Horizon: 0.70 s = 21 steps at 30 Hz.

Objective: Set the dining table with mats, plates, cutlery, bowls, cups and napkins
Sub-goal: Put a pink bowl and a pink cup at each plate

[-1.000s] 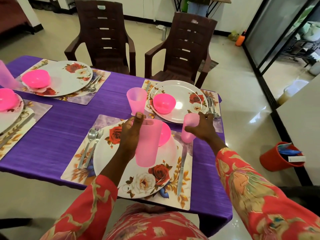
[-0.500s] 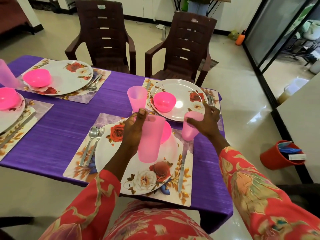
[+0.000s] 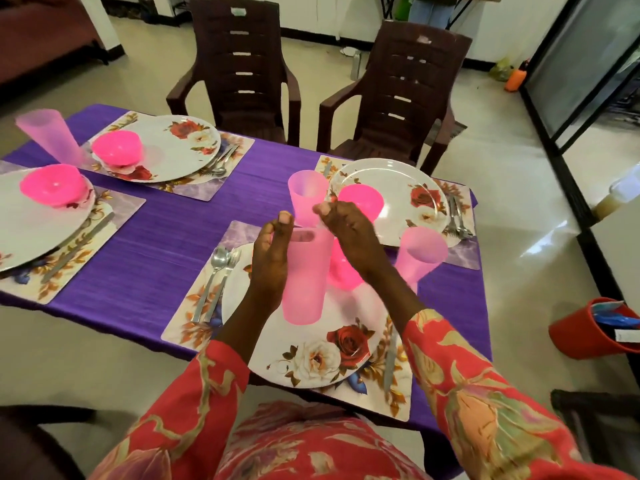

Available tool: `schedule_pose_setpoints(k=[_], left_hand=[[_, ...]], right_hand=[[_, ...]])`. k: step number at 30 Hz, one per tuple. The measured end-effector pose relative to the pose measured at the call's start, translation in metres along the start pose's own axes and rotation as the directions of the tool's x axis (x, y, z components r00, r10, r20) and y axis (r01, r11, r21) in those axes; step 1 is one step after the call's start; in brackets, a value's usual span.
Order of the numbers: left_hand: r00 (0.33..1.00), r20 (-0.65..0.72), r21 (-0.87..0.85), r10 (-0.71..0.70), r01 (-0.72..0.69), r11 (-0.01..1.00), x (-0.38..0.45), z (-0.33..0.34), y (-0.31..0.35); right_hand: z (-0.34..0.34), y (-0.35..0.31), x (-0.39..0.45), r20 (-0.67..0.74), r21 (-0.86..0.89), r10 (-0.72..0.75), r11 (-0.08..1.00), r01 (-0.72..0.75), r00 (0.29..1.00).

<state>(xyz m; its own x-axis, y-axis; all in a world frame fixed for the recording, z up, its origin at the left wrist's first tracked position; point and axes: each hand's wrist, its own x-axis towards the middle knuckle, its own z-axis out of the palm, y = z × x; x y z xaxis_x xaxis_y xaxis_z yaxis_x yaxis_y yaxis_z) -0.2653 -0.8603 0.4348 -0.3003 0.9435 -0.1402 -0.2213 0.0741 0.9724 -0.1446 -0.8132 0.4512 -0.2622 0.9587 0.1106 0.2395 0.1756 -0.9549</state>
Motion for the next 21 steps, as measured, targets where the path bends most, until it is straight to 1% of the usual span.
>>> schedule_pose_setpoints(k=[2,4,6,9,11,15,18,21], left_hand=[[0.997,-0.071,-0.012,0.0,-0.001,1.0,0.009,-0.018,-0.004],[0.994,-0.105,-0.048,-0.025,0.02,0.999,0.021,-0.041,-0.011],[0.99,-0.124,-0.099,-0.065,0.052,0.994,0.033,-0.067,-0.015],[0.986,-0.158,-0.181,-0.057,0.028,0.983,0.046,-0.102,-0.004],[0.984,-0.162,-0.187,-0.069,0.038,0.982,0.059,-0.13,0.002],[0.985,-0.15,-0.168,-0.09,0.064,0.984,0.082,-0.187,0.016],[0.982,-0.178,-0.155,-0.067,0.039,0.987,0.095,-0.234,0.036],[0.987,-0.156,-0.13,-0.042,0.022,0.991,0.108,-0.281,0.052]], right_hand=[[0.026,-0.003,0.005,0.159,-0.006,0.023,1.0,-0.023,0.987],[0.048,-0.006,0.012,0.258,-0.042,0.076,0.997,-0.067,0.963],[0.07,-0.011,0.021,0.307,-0.067,0.1,0.994,-0.083,0.946],[0.107,-0.017,0.037,0.361,-0.087,0.121,0.992,-0.095,0.925],[0.137,-0.023,0.047,0.374,-0.08,0.121,0.992,-0.098,0.92],[0.195,-0.035,0.065,0.349,-0.036,0.133,0.991,-0.129,0.928],[0.245,-0.046,0.079,0.341,0.005,0.142,0.988,-0.153,0.929],[0.293,-0.058,0.093,0.322,0.063,0.133,0.985,-0.161,0.937]])
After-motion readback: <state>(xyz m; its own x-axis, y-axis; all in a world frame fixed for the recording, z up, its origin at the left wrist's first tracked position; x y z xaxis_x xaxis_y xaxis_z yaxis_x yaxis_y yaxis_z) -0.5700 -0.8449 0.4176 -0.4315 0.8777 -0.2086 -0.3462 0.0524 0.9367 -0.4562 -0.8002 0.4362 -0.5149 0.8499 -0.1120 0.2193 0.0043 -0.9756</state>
